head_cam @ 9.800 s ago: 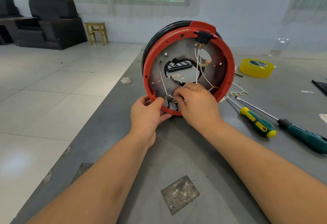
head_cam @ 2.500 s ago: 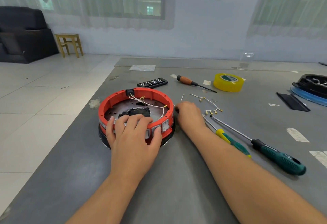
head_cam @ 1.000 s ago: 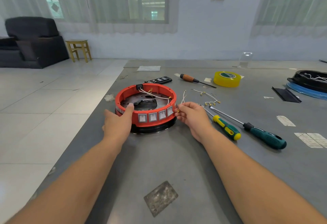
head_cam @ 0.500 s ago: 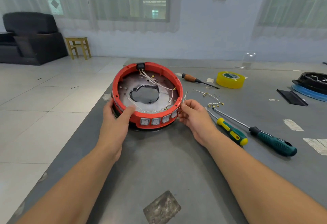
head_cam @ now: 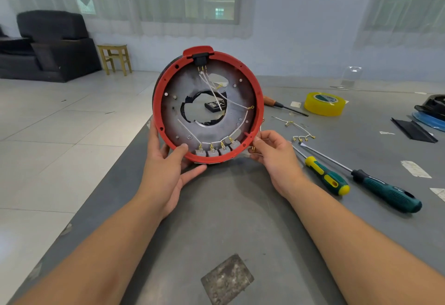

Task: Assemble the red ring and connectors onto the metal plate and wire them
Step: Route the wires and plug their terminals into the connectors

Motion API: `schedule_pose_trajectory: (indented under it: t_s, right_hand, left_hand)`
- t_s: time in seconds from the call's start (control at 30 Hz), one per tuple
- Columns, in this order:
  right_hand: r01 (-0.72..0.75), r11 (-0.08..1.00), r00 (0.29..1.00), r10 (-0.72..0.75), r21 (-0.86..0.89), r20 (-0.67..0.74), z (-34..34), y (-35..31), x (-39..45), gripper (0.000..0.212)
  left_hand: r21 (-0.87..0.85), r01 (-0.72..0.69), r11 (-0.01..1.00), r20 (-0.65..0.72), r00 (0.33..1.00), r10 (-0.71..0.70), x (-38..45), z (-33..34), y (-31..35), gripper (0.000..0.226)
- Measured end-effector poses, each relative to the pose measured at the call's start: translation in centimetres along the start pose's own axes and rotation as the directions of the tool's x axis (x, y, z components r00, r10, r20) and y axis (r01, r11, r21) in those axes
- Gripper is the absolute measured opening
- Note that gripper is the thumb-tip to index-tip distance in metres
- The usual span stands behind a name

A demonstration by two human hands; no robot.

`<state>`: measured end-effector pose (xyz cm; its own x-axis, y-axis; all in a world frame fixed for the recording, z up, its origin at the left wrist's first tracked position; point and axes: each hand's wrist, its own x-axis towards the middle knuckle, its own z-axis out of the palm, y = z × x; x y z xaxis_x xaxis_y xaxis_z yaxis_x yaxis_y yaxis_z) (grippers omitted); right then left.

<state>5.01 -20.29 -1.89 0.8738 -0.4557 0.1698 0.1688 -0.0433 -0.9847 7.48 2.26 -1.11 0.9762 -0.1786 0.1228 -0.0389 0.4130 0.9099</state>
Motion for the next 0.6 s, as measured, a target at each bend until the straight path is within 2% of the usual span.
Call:
schedule_pose_trajectory:
  t_s: [0.17, 0.4, 0.5, 0.6]
  right_hand:
    - [0.030, 0.999, 0.999, -0.031, -0.041, -0.024, 0.0, 0.1, -0.1, 0.024]
    - [0.160, 0.986, 0.980, -0.153, 0.047, -0.125, 0.0, -2.2, -1.1, 0.005]
    - [0.218, 0.967, 0.975, -0.211, 0.130, -0.062, 1.5, -3.8, -2.2, 0.005]
    - [0.249, 0.958, 0.962, -0.262, 0.143, 0.080, 3.9, -4.6, -3.9, 0.012]
  left_hand:
    - [-0.099, 0.023, 0.995, -0.039, 0.999, -0.027, 0.1, -0.2, -0.4, 0.075]
    - [-0.111, -0.011, 0.994, -0.043, 0.999, 0.006, 0.1, -0.3, -0.6, 0.076]
    - [-0.062, -0.029, 0.998, -0.036, 0.999, 0.026, 0.0, -0.1, -0.6, 0.076]
    - [0.009, -0.055, 0.998, -0.014, 0.998, 0.055, -0.2, 0.3, -0.6, 0.077]
